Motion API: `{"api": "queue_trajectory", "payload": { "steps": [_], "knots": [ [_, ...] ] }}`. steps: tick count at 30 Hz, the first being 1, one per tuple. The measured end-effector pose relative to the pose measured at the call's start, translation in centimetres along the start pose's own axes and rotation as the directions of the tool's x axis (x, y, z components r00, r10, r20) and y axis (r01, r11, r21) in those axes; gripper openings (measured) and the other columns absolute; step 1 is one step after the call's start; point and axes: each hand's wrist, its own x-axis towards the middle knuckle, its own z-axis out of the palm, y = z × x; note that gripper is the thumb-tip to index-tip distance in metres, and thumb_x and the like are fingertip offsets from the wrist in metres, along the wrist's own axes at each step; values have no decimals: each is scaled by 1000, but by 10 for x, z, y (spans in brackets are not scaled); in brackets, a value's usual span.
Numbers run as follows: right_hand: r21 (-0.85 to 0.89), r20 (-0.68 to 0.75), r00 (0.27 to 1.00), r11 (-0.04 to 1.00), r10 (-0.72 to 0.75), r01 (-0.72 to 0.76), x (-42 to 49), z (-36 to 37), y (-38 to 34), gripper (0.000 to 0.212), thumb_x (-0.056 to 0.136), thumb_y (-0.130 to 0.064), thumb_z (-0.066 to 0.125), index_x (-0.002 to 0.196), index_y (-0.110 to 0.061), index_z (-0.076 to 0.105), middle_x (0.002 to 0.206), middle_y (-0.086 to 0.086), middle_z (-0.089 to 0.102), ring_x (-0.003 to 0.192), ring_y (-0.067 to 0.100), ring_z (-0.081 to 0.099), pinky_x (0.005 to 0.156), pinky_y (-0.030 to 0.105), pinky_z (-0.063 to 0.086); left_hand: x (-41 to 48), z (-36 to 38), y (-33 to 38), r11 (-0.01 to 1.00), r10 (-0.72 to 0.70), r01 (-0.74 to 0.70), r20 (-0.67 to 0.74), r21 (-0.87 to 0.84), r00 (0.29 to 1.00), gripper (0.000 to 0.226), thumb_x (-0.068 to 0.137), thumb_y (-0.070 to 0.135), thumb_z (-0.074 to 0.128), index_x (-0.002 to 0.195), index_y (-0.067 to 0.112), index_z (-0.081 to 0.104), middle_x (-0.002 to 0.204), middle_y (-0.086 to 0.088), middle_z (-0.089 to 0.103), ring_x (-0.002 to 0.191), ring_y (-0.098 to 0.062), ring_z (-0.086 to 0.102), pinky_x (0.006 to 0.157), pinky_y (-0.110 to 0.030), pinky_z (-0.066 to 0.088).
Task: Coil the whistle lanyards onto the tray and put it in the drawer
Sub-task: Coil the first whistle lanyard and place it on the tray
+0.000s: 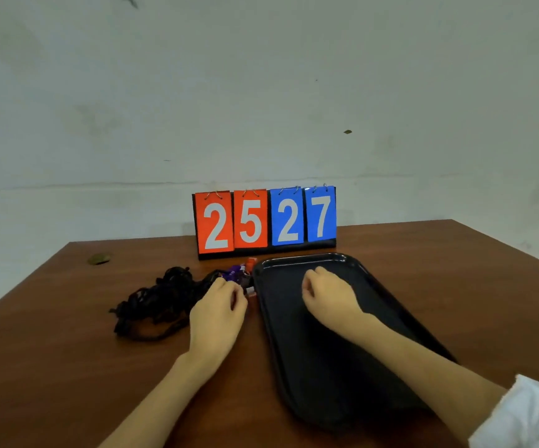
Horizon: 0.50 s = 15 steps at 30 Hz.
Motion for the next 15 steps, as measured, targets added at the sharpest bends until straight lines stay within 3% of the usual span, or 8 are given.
{"api": "queue_trajectory", "payload": {
  "steps": [3, 6, 10, 15],
  "knots": [
    [177, 17, 994, 979, -104, 100, 8, 20, -50, 4, 89, -24, 55, 90, -21, 57, 90, -6, 52, 80, 7, 51, 70, 21, 45, 5, -7, -22, 999, 24, -23, 5, -29, 1000, 21, 88, 9, 56, 102, 21, 66, 97, 12, 53, 85, -4, 55, 75, -18, 49],
    [221, -18, 984, 959, -179, 179, 9, 36, -73, 10, 86, -21, 57, 96, -21, 61, 89, -9, 53, 80, 6, 51, 69, 19, 44, 8, -11, -30, 998, 32, -26, 112, -54, 993, 32, 83, 1, 55, 105, 21, 66, 103, 11, 53, 100, -6, 52, 90, -23, 47],
    [208, -23, 973, 951, -228, 228, 7, 41, -74, 20, 82, -17, 58, 102, -21, 61, 90, -11, 51, 85, 7, 48, 67, 13, 38, 7, -14, -31, 994, 109, -106, 240, -25, 965, 35, 82, 3, 52, 109, 22, 63, 109, 10, 52, 103, -6, 46, 88, -20, 42],
    [187, 15, 978, 962, -206, 199, 11, 43, -73, 31, 81, -32, 64, 110, -25, 59, 91, -12, 51, 86, 5, 45, 67, 15, 36, 12, -21, -37, 992, 88, -52, 324, -119, 942, 43, 78, -8, 51, 108, 19, 64, 111, 8, 52, 99, -7, 49, 88, -16, 43]
  ]
}}
